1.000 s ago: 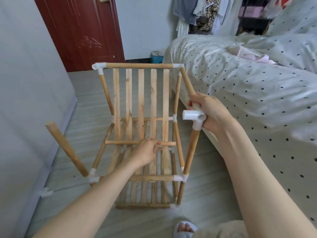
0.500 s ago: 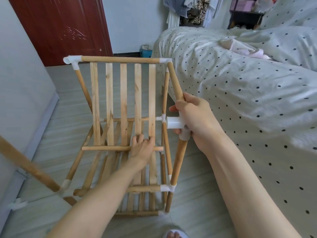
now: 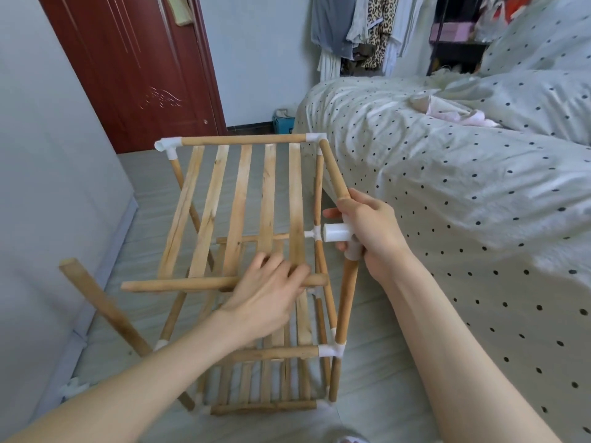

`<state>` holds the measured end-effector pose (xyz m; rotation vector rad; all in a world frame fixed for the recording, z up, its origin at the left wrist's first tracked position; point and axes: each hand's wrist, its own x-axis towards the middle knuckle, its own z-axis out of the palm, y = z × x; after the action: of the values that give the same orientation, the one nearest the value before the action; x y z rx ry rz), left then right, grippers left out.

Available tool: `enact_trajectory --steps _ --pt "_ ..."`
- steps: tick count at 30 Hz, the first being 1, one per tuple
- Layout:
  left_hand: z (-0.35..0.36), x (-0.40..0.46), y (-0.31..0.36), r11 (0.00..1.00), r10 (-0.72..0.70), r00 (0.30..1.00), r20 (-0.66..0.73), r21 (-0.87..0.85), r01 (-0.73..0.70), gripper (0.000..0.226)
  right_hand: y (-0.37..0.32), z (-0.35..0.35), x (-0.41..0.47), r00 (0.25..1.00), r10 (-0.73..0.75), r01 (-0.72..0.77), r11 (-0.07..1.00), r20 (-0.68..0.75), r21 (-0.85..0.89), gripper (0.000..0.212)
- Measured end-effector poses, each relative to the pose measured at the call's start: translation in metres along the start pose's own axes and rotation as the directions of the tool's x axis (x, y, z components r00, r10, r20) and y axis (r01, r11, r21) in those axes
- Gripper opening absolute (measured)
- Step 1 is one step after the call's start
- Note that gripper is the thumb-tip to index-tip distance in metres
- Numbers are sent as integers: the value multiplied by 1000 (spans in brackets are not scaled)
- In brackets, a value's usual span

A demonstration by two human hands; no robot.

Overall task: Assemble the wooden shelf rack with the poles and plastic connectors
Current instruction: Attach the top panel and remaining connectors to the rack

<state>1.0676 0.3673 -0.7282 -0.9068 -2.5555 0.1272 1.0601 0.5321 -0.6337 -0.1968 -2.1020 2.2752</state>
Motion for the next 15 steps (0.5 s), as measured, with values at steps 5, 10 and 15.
enact_trajectory --steps 5,10,15 --pt "-60 11 -9 994 -109 992 -55 -23 108 39 -2 0 -4 999 32 -32 999 4 22 14" --pt "-72 15 -13 993 -121 992 -32 -15 120 47 -1 -4 -5 999 24 -25 999 32 20 14" --pt "-77 17 -14 994 -104 989 -105 -34 101 50 3 -7 -1 999 17 -19 999 51 35 16"
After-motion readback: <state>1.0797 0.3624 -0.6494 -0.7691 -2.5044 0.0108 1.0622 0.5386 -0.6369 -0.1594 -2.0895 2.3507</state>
